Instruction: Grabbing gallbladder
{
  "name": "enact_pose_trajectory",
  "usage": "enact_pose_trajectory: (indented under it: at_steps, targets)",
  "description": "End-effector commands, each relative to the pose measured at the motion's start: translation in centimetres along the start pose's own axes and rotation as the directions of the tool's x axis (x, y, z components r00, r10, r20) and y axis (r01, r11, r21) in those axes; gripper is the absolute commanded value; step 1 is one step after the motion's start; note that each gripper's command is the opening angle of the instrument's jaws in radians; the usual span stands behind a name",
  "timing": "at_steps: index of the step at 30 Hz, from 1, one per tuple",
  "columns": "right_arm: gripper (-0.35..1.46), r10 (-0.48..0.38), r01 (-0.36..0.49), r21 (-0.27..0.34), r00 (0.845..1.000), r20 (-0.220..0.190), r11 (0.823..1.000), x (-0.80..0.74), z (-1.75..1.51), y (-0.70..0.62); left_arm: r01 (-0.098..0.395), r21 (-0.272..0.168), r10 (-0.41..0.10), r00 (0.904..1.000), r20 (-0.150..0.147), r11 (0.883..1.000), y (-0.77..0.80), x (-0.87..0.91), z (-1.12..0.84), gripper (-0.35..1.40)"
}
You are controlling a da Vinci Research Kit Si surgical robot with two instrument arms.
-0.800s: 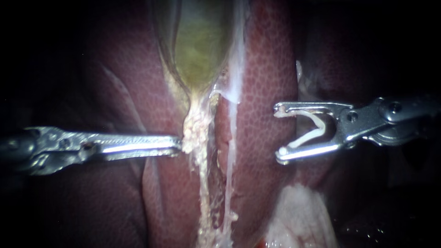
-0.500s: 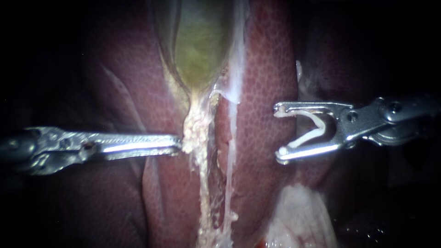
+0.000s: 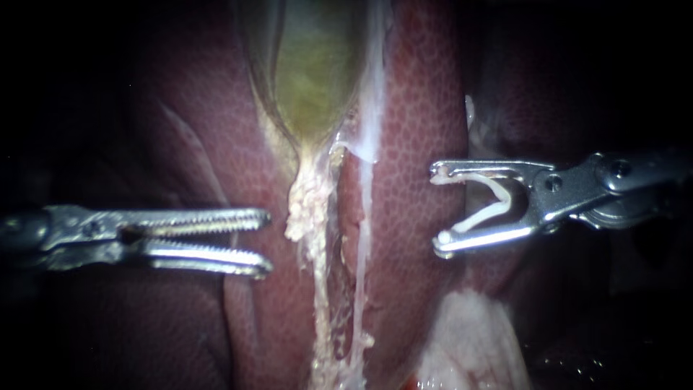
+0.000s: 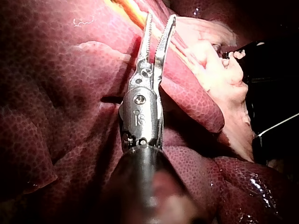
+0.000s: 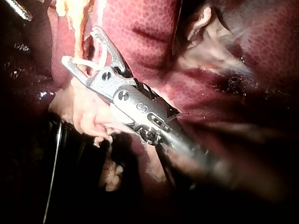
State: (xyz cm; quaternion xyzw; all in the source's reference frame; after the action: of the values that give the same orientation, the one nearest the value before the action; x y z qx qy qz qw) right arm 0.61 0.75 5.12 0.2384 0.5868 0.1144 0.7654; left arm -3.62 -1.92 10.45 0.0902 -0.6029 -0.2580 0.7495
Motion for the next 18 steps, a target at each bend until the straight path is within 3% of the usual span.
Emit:
enact_pose_trajectory:
  at_steps: [1,6,18]
  targets:
    - [0.55,0.0,0.0,0.0,1.0,0.0,1.0,0.0,0.0,0.0,0.0,-0.007,0.0,1.0,-0.001,1.0,0.01,0.0,-0.01,0.42]
    - [0.55,0.0,0.0,0.0,1.0,0.0,1.0,0.0,0.0,0.0,0.007,-0.031,-0.007,1.0,-0.003,0.999,0.0,0.0,0.03,0.46]
    - [0.55,0.0,0.0,-0.001,1.0,0.0,1.0,0.0,0.01,0.01,0.059,-0.068,-0.06,0.9982,-0.001,0.996,0.05,0.05,0.41,0.49]
